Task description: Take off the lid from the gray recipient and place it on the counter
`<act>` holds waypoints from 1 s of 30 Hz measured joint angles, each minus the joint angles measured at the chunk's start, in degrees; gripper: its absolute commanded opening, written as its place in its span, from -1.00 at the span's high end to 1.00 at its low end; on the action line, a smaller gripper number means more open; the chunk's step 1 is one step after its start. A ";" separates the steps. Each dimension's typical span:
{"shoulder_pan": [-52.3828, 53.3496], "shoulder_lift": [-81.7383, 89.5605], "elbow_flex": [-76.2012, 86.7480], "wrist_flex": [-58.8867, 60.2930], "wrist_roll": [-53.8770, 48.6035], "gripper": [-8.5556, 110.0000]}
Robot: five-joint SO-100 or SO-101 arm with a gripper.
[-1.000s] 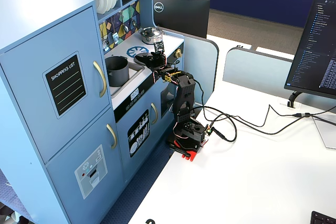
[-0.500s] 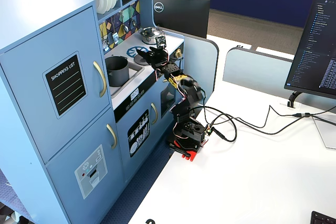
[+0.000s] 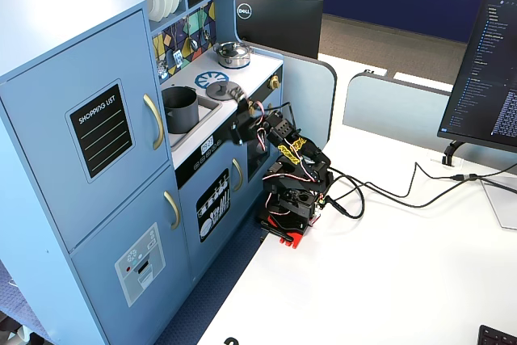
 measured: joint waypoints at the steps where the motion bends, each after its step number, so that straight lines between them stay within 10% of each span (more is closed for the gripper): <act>1: -1.23 0.70 2.37 1.05 0.00 0.86; 30: -3.34 18.98 36.12 16.17 -7.65 0.85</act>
